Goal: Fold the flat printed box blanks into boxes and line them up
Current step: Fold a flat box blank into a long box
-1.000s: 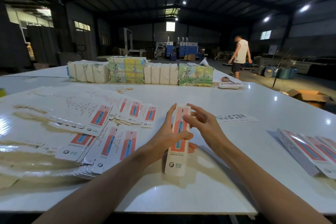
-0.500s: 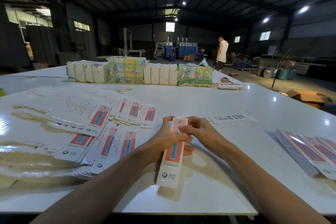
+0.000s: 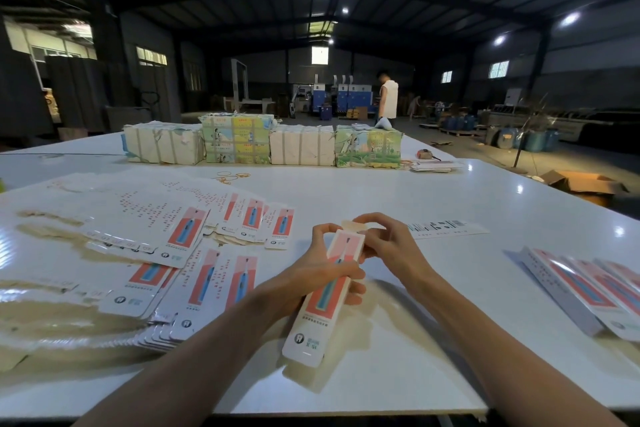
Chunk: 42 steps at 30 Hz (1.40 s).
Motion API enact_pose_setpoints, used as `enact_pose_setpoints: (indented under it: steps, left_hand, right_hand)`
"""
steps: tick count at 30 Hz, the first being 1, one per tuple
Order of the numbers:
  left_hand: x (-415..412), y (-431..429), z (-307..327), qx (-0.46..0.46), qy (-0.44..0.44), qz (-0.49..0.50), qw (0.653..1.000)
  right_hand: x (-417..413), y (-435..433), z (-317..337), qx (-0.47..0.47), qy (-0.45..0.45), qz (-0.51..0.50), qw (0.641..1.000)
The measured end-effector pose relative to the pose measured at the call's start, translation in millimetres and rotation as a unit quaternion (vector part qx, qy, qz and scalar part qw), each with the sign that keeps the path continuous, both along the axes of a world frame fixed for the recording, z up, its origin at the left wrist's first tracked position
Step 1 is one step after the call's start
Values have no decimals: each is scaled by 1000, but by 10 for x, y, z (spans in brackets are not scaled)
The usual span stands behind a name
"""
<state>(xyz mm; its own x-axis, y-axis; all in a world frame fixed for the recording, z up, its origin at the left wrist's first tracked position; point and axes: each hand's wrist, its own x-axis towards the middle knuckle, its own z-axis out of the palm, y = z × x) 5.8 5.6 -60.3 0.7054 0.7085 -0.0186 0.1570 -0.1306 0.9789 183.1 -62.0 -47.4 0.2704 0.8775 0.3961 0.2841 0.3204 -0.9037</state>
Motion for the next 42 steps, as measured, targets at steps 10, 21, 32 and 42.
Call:
enact_pose_setpoints:
  steps: [10,21,32,42]
  left_hand:
    - [-53,39,16,19,3,-9,1000]
    - [-11,-17,36,58,2,-5,998]
    - [-5,-109,61,46,-16,-25,998]
    - [6,-140,13,109,-5,-17,994]
  right_hand:
    - [-82,-76,104,-20,88,29,995]
    - [-66,-38,150,-61,200,0,978]
    - [3,-42,141,-100,191,-4,976]
    - [17,-78,176,-140,166,-32,976]
